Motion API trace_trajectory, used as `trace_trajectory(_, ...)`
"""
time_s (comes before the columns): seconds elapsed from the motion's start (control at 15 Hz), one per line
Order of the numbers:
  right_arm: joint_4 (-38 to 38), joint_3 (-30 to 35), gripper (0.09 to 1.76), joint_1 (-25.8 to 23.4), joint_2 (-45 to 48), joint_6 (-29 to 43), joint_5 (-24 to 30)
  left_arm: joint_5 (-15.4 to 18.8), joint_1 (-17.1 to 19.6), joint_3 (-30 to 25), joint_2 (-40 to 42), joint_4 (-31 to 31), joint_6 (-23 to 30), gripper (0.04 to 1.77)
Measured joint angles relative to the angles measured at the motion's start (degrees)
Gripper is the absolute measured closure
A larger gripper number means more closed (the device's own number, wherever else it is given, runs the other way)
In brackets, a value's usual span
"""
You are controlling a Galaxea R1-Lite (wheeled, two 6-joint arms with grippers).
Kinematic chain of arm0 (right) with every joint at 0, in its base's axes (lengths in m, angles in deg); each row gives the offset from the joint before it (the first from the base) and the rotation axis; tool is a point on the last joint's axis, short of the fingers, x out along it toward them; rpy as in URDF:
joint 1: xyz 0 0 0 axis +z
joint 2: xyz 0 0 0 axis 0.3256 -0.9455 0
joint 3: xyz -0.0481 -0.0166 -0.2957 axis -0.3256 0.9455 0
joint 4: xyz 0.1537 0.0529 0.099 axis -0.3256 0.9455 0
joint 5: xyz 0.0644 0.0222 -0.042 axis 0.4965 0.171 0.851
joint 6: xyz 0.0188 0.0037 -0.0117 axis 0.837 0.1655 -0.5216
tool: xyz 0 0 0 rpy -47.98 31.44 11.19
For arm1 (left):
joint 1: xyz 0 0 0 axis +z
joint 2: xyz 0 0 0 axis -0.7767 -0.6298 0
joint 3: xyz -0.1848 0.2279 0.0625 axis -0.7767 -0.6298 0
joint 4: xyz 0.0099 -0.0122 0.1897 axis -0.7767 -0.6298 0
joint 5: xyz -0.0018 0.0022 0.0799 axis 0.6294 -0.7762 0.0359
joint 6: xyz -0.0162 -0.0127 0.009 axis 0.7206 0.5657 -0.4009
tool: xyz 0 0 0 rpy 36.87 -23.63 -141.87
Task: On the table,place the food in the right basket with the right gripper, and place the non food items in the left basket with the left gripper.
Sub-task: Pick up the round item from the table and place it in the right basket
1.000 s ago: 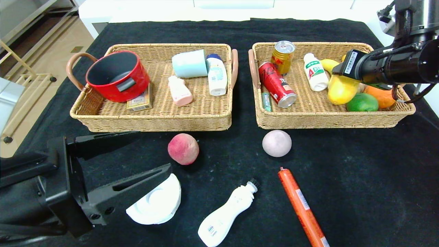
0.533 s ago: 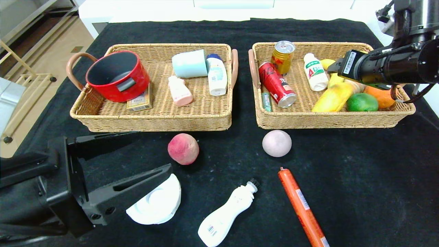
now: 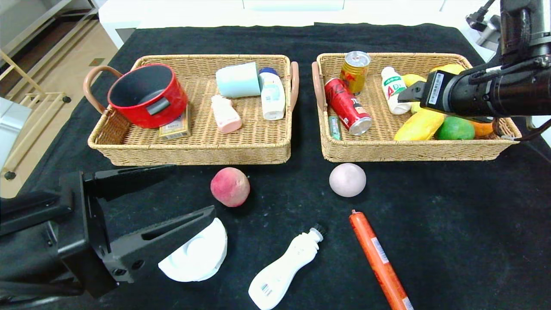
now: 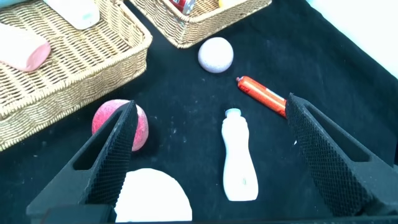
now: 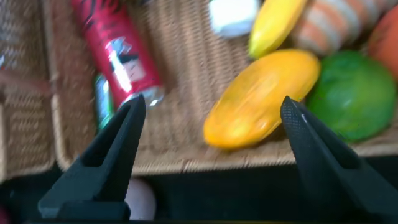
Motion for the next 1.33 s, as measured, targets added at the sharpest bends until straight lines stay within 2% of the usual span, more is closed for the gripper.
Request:
trace_trajectory(0.2, 5.8, 3.2, 0.22, 6.0, 3.1, 1.3, -6.4, 0.0, 0.1, 0.0, -0.1, 0.4, 0.0, 0.09)
trace_trajectory(0.33, 8.1, 4.7, 0.20, 10.4, 4.4, 5.3, -7.6, 0.0, 0.3, 0.0, -0.2, 0.5, 0.0, 0.09)
trace_trajectory(0.6, 10.5, 5.9, 0.18, 16.7, 4.8, 8.5, -7.9, 0.0, 0.4, 0.1, -0.6, 0.5, 0.0, 0.09)
trace_trajectory(1.0, 10.9, 4.9, 0.16, 23.3, -0.2, 10.1, -12.6, -0.1, 0.5, 0.1, -0.7, 0.4, -0.7, 0.09)
trace_trajectory(1.33, 10.8, 2.5, 0.15, 24.3, -6.2, 12.7, -15.9, -0.1, 0.5, 0.0, -0.6, 0.6, -0.8, 0.09)
